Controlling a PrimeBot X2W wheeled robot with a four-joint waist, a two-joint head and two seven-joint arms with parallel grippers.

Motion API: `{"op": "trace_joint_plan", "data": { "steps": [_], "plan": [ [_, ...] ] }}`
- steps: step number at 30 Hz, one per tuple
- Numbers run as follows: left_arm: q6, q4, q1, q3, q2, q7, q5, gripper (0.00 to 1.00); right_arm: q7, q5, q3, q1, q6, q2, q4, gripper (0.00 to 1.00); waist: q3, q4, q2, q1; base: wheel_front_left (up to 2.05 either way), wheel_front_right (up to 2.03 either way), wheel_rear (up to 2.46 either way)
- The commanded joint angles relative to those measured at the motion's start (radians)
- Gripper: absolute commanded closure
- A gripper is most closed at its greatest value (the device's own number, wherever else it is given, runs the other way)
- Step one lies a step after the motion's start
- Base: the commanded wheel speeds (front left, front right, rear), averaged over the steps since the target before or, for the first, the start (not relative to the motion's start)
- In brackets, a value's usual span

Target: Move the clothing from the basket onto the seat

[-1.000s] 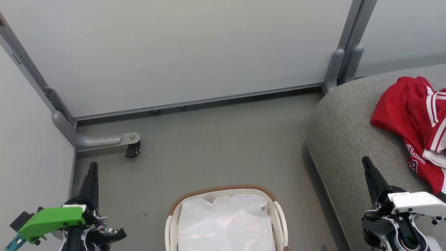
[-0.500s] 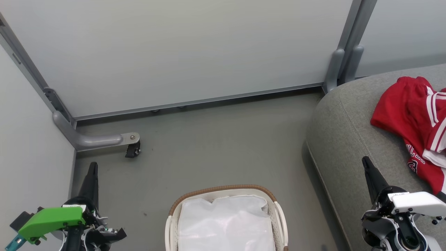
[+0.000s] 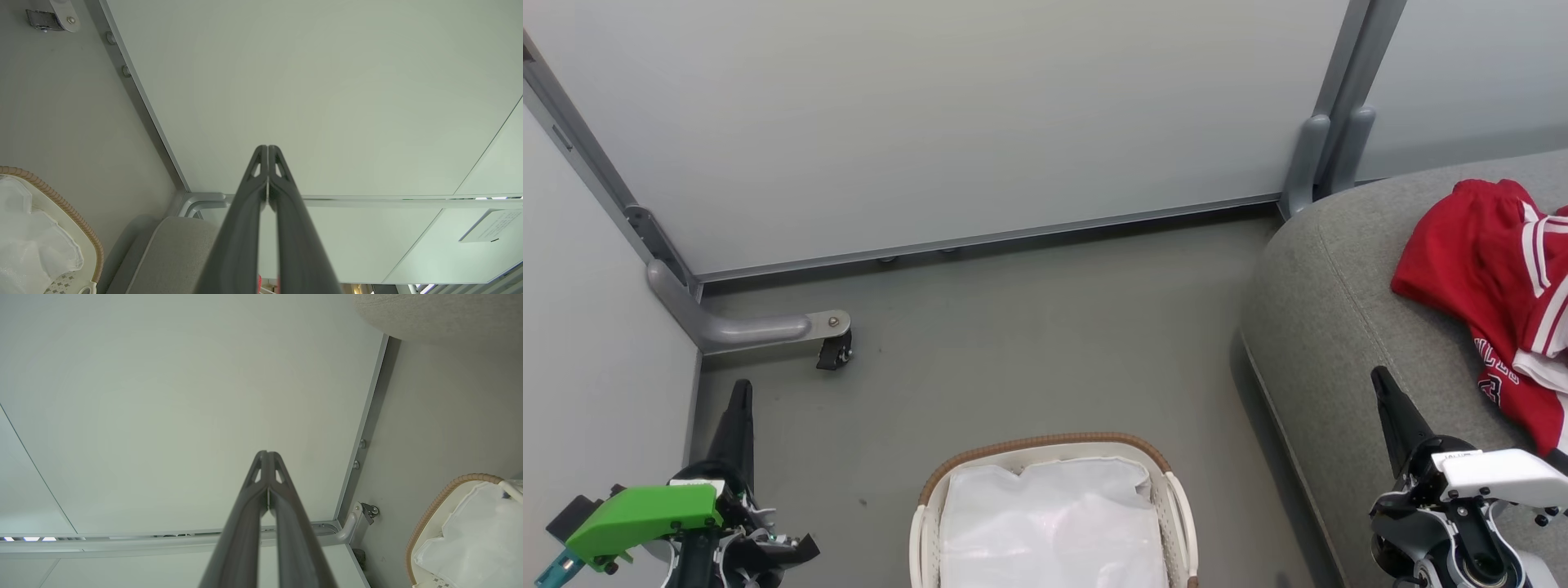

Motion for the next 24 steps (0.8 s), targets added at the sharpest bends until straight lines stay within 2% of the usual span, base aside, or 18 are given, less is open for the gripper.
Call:
{"op": "trace_joint_plan", "data": {
  "steps": [1, 24],
  "plan": [
    [-0.004, -0.001, -0.011, 0.004, 0.001, 0.0, 0.004, 1.0, 0.003, 0.004, -0.002, -0.009, 0.0, -0.006, -0.004, 1.0, 0.0, 0.0, 0.0, 0.0, 0.0, 0.0, 0.0],
    [-0.004, -0.001, -0.011, 0.005, 0.0, 0.002, 0.006, 1.0, 0.003, 0.004, -0.002, -0.009, 0.0, -0.006, -0.004, 1.0, 0.0, 0.0, 0.0, 0.0, 0.0, 0.0, 0.0]
  ]
}}
